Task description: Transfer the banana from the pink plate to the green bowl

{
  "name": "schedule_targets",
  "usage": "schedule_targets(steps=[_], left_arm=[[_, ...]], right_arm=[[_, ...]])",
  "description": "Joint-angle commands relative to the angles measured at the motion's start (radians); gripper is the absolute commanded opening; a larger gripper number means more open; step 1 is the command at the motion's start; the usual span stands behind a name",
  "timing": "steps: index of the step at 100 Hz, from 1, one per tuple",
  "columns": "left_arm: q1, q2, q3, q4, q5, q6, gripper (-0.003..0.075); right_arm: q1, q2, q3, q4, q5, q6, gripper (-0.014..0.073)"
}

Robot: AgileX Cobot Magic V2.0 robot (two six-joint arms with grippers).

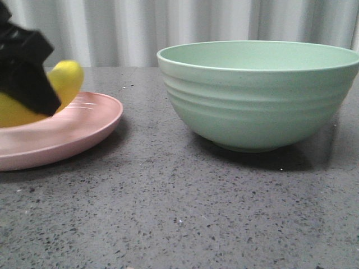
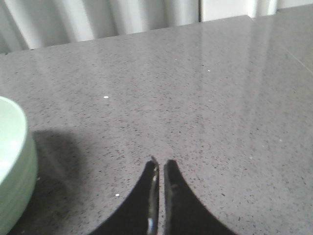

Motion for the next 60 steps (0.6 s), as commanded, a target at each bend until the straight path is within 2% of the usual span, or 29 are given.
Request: schedule_targets(steps=[1, 16, 26, 38, 47, 60], left_arm=[[-0.043, -0.05, -0.076, -0.019, -0.039, 0.004, -0.002], [-0.134, -0.078, -0.143, -0.044, -0.033, 0.004, -0.002], [-0.208, -0.085, -0.182, -0.063, -0.033, 0.004, -0.002], [-0.294, -0.085, -0.208, -0.079, -0.047, 0.004, -0.002], [-0.355, -0.085, -0.214, -0.094, -0.066, 0.004, -0.002], [-0.42, -0.085, -0.213, -0.094, -0.086, 0.004, -0.002]], right_arm=[[0.033, 0.028, -0.092, 0.006, 0.012, -0.042, -0.0064], [0.12, 0.107, -0.209, 0.076, 0.154, -0.046, -0.0055], [0.192, 0.162, -0.266, 0.178, 0.162, -0.046, 0.0024], [0.29, 0.227, -0.317, 0.312, 0.133, -0.046, 0.0198], [0.37, 0.277, -0.33, 0.381, 0.054, -0.046, 0.0301], [0.477, 0.35, -0.33, 0.502, -0.077, -0.046, 0.0328]])
